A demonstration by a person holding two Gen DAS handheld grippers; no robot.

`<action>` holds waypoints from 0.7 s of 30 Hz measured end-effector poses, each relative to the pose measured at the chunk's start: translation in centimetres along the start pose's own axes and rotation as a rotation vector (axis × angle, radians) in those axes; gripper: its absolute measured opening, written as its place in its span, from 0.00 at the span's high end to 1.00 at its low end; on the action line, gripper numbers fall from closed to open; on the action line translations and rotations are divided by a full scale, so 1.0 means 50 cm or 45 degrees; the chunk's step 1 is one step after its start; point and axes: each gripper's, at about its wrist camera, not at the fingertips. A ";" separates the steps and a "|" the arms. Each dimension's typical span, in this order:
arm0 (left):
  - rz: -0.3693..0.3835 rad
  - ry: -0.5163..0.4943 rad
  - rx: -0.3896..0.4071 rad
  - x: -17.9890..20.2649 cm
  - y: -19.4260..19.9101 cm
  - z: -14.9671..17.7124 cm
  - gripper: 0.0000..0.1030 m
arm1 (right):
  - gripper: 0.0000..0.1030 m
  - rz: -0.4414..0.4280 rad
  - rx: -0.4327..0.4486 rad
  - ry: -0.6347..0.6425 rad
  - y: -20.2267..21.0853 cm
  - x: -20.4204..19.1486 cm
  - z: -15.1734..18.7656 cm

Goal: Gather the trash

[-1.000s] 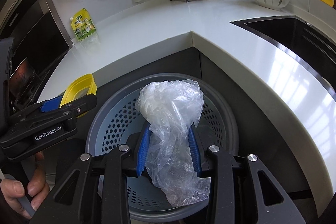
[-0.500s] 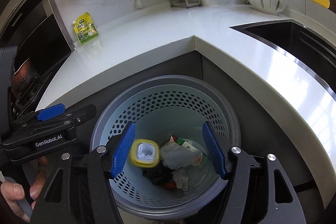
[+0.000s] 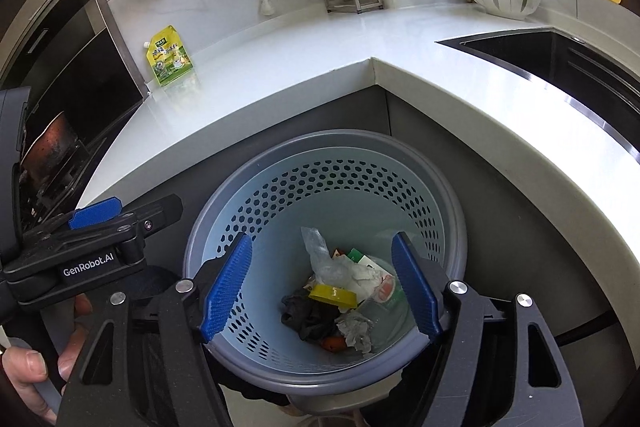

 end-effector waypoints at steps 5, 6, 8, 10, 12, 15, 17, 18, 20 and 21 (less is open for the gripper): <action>-0.005 -0.005 0.014 0.000 0.011 0.001 0.08 | 0.31 -0.001 0.013 0.001 0.009 -0.003 -0.001; -0.005 -0.006 0.016 0.000 0.013 0.001 0.08 | 0.31 0.001 0.017 0.002 0.012 -0.003 -0.002; -0.006 -0.007 0.016 0.001 0.017 0.002 0.07 | 0.31 0.005 0.022 0.003 0.016 -0.004 -0.003; -0.010 -0.011 0.021 0.002 0.020 0.003 0.07 | 0.31 0.006 0.026 0.001 0.019 -0.005 -0.004; -0.020 -0.018 0.027 0.003 0.024 0.004 0.06 | 0.30 0.005 0.030 0.000 0.022 -0.005 -0.005; -0.030 -0.019 0.028 0.003 0.027 0.005 0.06 | 0.30 0.007 0.036 -0.002 0.026 -0.007 -0.005; -0.034 -0.014 0.021 0.001 0.027 0.005 0.06 | 0.30 0.006 0.038 -0.002 0.028 -0.007 -0.005; -0.034 -0.013 0.020 0.000 0.027 0.005 0.06 | 0.30 0.006 0.039 -0.001 0.029 -0.007 -0.005; -0.038 -0.010 0.021 -0.003 0.029 0.005 0.06 | 0.30 0.005 0.041 0.001 0.030 -0.010 -0.005; -0.040 -0.010 0.023 -0.004 0.030 0.005 0.06 | 0.30 0.005 0.042 0.002 0.030 -0.011 -0.006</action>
Point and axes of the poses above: each gripper's, at about its wrist camera, not at the fingertips, and y roughly against the way its jaws point, x to its right, z to its underside, and after that the axes turned 14 degrees about y, right-handed
